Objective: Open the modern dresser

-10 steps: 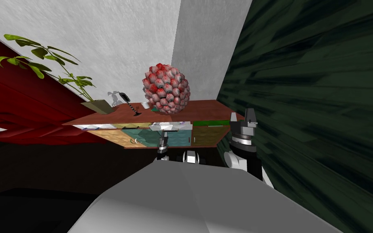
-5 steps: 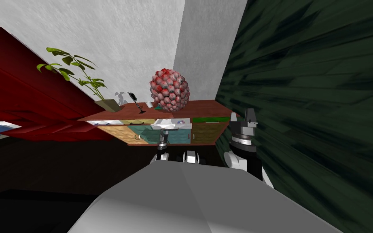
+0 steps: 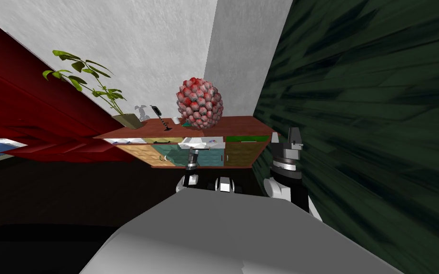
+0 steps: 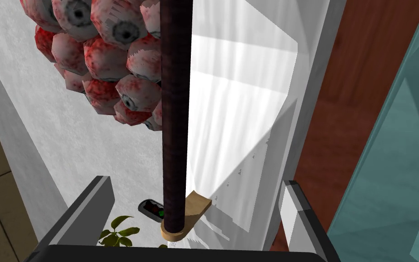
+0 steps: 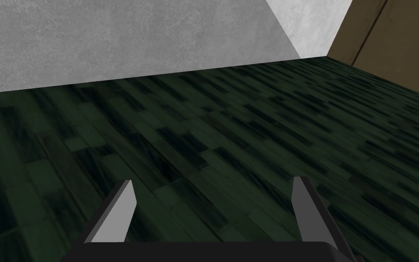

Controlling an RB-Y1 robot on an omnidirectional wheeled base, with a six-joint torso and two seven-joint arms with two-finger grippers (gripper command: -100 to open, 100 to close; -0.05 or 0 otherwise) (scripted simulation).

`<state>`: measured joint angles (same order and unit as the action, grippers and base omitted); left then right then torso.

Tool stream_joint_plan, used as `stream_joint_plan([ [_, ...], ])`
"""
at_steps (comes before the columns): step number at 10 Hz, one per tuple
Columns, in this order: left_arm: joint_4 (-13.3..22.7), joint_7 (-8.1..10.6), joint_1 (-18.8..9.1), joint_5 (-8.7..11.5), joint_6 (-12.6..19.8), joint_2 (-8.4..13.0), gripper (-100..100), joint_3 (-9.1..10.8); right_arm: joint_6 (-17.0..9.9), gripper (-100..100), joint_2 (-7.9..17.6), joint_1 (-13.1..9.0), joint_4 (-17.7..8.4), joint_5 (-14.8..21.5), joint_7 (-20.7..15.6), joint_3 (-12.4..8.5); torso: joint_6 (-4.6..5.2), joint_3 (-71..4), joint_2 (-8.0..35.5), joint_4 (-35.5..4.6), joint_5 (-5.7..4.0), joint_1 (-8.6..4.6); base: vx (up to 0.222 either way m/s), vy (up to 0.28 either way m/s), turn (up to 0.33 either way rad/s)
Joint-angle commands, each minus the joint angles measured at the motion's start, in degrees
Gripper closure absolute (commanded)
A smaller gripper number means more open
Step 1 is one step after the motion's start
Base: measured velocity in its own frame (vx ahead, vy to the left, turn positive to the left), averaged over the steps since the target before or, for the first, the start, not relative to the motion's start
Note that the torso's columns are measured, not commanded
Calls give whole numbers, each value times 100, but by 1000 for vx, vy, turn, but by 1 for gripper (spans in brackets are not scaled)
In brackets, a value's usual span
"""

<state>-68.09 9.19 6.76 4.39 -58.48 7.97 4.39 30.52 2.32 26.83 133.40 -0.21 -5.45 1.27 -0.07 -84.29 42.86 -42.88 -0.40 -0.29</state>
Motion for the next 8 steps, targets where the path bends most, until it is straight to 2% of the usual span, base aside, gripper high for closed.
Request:
stream_joint_plan([
  [1,-114,24,-205,29,148,62,-100,52,0,0,0,0,0,0,0,0,-1,7,10,-4,-1,-2,-42,-12,4],
  [2,-183,37,-281,42,294,91,-100,72,0,0,0,0,0,0,0,0,-2,9,14,-8,-4,-9,-43,-17,11],
  [3,-51,12,-170,19,277,39,-100,29,0,0,0,0,0,0,0,0,-1,11,20,-20,-13,-15,-13,-4,-1],
  [4,-36,13,-163,20,327,39,0,29,0,0,0,0,0,0,0,0,2,8,9,0,0,-11,0,0,0],
  [8,32,9,-106,16,389,31,0,22,0,0,0,0,0,0,0,0,8,-22,-44,44,29,17,0,0,0],
])
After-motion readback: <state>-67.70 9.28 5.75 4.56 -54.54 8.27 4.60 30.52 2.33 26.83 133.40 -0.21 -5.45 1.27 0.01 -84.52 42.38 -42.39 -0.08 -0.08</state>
